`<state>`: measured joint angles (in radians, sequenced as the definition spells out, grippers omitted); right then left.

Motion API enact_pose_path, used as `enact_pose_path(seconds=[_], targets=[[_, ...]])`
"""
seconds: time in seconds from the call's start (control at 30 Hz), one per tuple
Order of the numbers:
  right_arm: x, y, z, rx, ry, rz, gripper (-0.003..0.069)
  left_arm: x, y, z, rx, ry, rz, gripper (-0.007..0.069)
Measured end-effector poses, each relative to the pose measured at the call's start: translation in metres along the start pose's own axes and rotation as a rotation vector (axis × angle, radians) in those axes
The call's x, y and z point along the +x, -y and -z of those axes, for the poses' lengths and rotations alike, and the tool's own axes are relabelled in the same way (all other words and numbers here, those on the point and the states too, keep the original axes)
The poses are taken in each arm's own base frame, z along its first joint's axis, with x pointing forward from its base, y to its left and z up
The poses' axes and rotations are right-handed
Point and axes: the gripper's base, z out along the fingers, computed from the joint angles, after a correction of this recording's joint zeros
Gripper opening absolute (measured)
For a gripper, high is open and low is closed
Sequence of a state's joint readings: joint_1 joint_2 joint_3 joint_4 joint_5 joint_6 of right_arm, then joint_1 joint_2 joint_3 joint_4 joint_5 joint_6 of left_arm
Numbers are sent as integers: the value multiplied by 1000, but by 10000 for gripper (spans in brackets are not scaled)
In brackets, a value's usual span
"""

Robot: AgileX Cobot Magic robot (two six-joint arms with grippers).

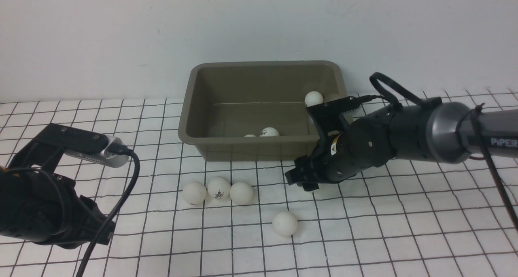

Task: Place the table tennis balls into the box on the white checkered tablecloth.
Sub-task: 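Reach for and grasp a ping pong ball on the table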

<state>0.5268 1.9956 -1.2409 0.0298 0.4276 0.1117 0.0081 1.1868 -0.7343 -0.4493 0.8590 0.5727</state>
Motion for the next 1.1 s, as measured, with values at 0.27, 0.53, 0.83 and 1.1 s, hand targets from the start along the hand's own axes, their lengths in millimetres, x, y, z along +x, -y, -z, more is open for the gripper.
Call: enact_pose_path(seconds=[0.27,0.53,0.83,1.1], targets=[[-10,-1,-12,2,-13,1,412,0,0,0,0,0,0,37],[-14,-2,-11,8,-71,2,336,0,0,0,0,1,0,37],[-11,-3,-10,10,-112,31,336,0,0,0,0,1,0,37],[-1,-32,2,-15,-202,133,336,0,0,0,0,1,0,37]])
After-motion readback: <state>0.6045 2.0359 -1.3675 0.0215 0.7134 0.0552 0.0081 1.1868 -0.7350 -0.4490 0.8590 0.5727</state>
